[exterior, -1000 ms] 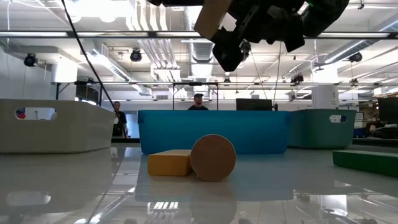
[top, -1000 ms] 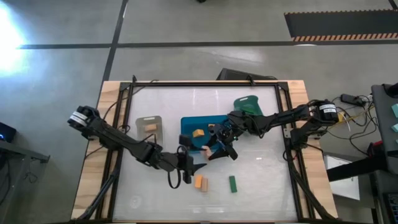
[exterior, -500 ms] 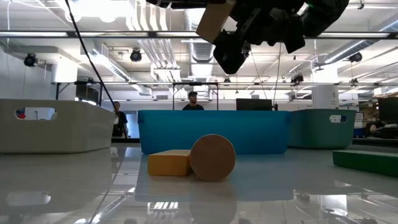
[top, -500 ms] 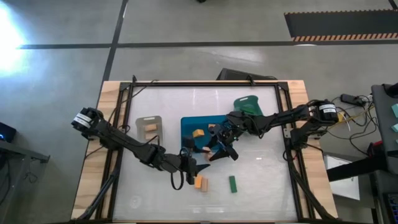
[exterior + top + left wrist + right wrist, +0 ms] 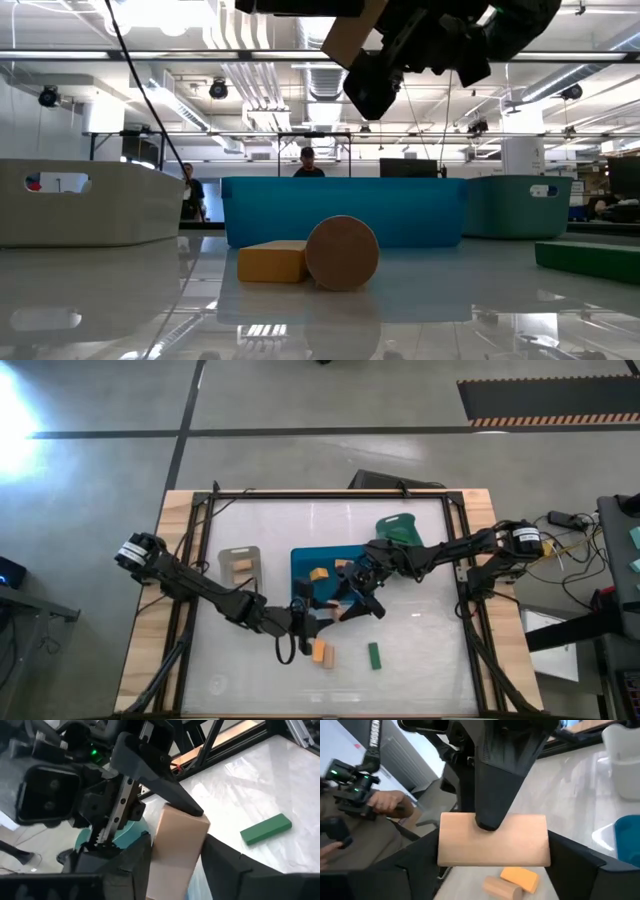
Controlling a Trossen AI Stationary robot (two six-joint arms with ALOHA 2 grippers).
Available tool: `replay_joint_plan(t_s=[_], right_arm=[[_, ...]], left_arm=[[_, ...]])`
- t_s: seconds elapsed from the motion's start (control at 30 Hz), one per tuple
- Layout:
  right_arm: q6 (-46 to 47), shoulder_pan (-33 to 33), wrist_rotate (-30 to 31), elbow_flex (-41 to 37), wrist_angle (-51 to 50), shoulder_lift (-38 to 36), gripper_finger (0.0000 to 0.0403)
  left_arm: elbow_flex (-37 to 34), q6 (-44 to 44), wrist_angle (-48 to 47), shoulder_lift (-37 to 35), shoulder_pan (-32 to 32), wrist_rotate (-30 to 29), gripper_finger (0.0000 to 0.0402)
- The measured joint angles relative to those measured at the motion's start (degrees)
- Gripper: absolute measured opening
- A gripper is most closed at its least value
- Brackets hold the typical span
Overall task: Sort & place blocks by color
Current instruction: Put the brown block into the gray bin
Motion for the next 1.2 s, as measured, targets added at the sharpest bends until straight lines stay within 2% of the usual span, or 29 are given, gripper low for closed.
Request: replay_joint_plan(t_s=[0.07, 0.17, 0.3, 0.4, 0.57, 0.73, 0.83, 0.9, 0.97, 1.2], right_arm=[[-0.6, 0.0, 0.5, 0.0, 0.4, 0.0, 0.0322], [0.3, -0.3, 0.6, 0.0, 0.7, -0.1, 0.034], [2.5, -1.7, 0.0, 0.0, -0.3, -0.5, 0.0339], [3.0, -3.5, 0.0, 0.0, -4.3, -2.3, 0.033], [1.1, -6.5, 0.3, 0.0, -12.3, -6.2, 0.0325], [-1.6, -8.4, 0.8, 0.1, -16.2, -10.1, 0.0325], [-3.6, -8.5, 2.7, 0.1, -18.2, -12.0, 0.0325], [-5.2, -8.5, 3.8, 0.1, -19.4, -13.1, 0.0325], [-6.7, -8.5, 5.1, 0.1, -19.9, -13.7, 0.0325], [-8.6, -8.5, 6.8, 0.1, -20.5, -13.9, 0.0325]], left_arm=[[0.0, -0.9, 0.0, 0.0, 0.0, 0.0, 0.0117], [0.0, -1.0, -0.3, 0.1, 0.0, 0.0, 0.0116], [-0.1, -2.4, -4.6, -0.5, 0.0, -1.0, 0.0116], [0.6, -7.9, -12.2, -1.9, 0.0, -5.5, 0.0116], [0.9, -22.7, -31.7, -6.2, 0.2, -7.9, 0.0116], [0.9, -47.1, -61.2, -12.0, 2.4, -7.4, 0.0116], [0.8, -60.5, -75.5, -14.3, 5.3, -2.7, 0.0116], [0.4, -66.0, -80.7, -15.5, 7.8, 2.5, 0.0116], [-0.6, -67.1, -83.2, -15.7, 10.0, 7.2, 0.0116], [-3.3, -55.0, -83.5, -15.5, 14.1, 14.0, 0.0116]])
